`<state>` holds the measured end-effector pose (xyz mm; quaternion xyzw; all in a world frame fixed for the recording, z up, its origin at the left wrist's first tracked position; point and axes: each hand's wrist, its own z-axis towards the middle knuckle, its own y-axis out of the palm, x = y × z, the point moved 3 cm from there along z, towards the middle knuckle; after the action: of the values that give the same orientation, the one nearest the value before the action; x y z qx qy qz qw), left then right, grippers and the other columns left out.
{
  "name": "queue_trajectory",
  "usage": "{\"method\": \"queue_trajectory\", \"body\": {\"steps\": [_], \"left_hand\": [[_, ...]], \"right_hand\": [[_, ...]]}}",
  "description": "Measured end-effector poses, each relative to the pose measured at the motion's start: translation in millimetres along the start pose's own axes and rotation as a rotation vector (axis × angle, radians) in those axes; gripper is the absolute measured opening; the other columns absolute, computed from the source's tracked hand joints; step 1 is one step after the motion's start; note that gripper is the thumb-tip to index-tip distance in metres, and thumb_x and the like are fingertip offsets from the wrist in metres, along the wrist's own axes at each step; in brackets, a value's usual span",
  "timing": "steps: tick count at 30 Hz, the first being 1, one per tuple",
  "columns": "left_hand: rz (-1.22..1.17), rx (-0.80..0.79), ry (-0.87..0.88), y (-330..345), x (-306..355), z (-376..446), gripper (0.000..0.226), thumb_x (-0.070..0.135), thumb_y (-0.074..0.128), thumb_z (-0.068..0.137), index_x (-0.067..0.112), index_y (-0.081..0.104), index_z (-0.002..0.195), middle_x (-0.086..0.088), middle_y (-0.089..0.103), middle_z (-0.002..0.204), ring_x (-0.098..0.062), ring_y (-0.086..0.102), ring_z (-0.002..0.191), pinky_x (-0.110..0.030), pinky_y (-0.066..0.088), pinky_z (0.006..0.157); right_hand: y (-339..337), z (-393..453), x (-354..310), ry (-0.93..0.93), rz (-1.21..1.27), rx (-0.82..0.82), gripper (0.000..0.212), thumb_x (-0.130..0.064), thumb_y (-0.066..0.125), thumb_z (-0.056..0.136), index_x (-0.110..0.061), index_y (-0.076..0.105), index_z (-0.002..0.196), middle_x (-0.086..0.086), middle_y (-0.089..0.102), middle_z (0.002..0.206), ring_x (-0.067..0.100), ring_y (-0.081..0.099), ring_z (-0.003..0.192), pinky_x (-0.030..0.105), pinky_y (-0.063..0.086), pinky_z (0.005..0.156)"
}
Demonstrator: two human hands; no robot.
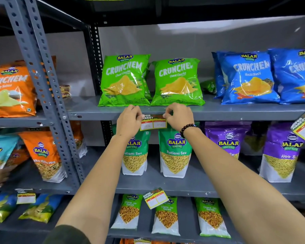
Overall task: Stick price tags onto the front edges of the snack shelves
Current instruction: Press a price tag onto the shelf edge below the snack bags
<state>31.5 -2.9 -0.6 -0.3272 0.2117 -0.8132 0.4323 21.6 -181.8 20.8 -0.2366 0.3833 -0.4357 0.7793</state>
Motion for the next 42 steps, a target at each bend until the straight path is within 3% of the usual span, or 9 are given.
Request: {"method": "queue_trajectory", "body": {"steps": [11, 16, 24, 27, 29, 31, 36, 39, 42], "left_hand": [[0.009, 0.099, -0.143, 1, 2, 6, 0.018, 0.025, 0.064, 0.085, 0.014, 0.049, 0.089, -0.002, 0.062, 0.092, -0.024, 0.058, 0.086, -0.033, 0.034, 0.065], [0.002, 0.081, -0.168, 1, 5, 10, 0.049, 0.050, 0.070, 0.073, 0.018, 0.049, 0.103, 0.003, 0.064, 0.101, -0.018, 0.058, 0.094, -0.036, 0.042, 0.072], [0.037, 0.098, -0.135, 5, 7, 10, 0.050, 0.047, 0.071, 0.074, 0.017, 0.049, 0.109, -0.003, 0.063, 0.105, -0.023, 0.058, 0.100, -0.036, 0.043, 0.071], [0.069, 0.092, -0.064, 15, 3, -9, 0.065, 0.039, 0.067, 0.081, 0.010, 0.038, 0.131, -0.012, 0.049, 0.134, -0.029, 0.044, 0.126, -0.043, 0.045, 0.093], [0.055, 0.154, -0.075, 27, -7, -39, 0.070, 0.036, 0.062, 0.087, 0.006, 0.027, 0.140, -0.018, 0.031, 0.149, -0.033, 0.026, 0.139, -0.043, 0.029, 0.111], [0.051, 0.183, -0.137, 46, -22, -79, 0.072, 0.034, 0.060, 0.089, 0.003, 0.023, 0.141, -0.023, 0.022, 0.152, -0.037, 0.019, 0.141, -0.045, 0.018, 0.115], [0.127, -0.110, -0.233, 110, -63, -187, 0.058, 0.025, 0.062, 0.089, 0.002, 0.037, 0.136, -0.024, 0.019, 0.152, -0.041, 0.016, 0.141, -0.053, 0.018, 0.117], [0.183, -0.339, -0.267, 146, -86, -236, 0.044, 0.029, 0.057, 0.092, 0.005, 0.051, 0.127, -0.023, 0.013, 0.154, -0.041, 0.008, 0.142, -0.051, 0.010, 0.118], [0.226, -0.440, -0.279, 171, -103, -261, 0.034, 0.031, 0.052, 0.094, 0.008, 0.059, 0.118, -0.022, 0.004, 0.155, -0.041, -0.001, 0.143, -0.049, 0.004, 0.118]], "right_hand": [[6, 3, -2, 0.047, 0.000, 0.094, 0.012, -0.020, 0.063, 0.082, -0.011, 0.059, 0.076, 0.008, 0.066, 0.088, 0.029, 0.059, 0.087, 0.042, 0.040, 0.089], [11, 7, -2, 0.096, 0.022, 0.123, 0.050, -0.049, 0.073, 0.071, -0.011, 0.050, 0.096, 0.003, 0.061, 0.089, 0.024, 0.053, 0.087, 0.042, 0.038, 0.086], [17, 4, -4, 0.103, -0.018, 0.172, 0.051, -0.047, 0.070, 0.076, -0.012, 0.049, 0.106, 0.007, 0.063, 0.108, 0.029, 0.054, 0.104, 0.043, 0.037, 0.091], [30, -16, -4, -0.039, -0.070, 0.206, 0.052, -0.036, 0.064, 0.083, -0.007, 0.045, 0.123, 0.014, 0.054, 0.129, 0.031, 0.046, 0.122, 0.046, 0.032, 0.105], [46, -41, -1, -0.210, -0.125, 0.242, 0.055, -0.025, 0.063, 0.083, -0.003, 0.043, 0.129, 0.020, 0.045, 0.141, 0.035, 0.040, 0.132, 0.052, 0.028, 0.112], [70, -74, 7, -0.362, -0.194, 0.237, 0.054, -0.018, 0.067, 0.078, -0.001, 0.048, 0.126, 0.024, 0.046, 0.140, 0.040, 0.042, 0.131, 0.058, 0.033, 0.109], [147, -150, 49, -0.393, -0.282, -0.184, 0.030, -0.008, 0.075, 0.072, -0.003, 0.066, 0.100, 0.025, 0.055, 0.132, 0.044, 0.051, 0.122, 0.064, 0.043, 0.098], [185, -181, 75, -0.291, -0.316, -0.465, 0.019, -0.007, 0.060, 0.087, -0.003, 0.065, 0.104, 0.023, 0.039, 0.145, 0.042, 0.032, 0.136, 0.062, 0.026, 0.111], [212, -193, 92, -0.272, -0.357, -0.536, 0.023, -0.006, 0.050, 0.092, -0.002, 0.061, 0.112, 0.022, 0.027, 0.152, 0.040, 0.020, 0.142, 0.061, 0.013, 0.114]]}}
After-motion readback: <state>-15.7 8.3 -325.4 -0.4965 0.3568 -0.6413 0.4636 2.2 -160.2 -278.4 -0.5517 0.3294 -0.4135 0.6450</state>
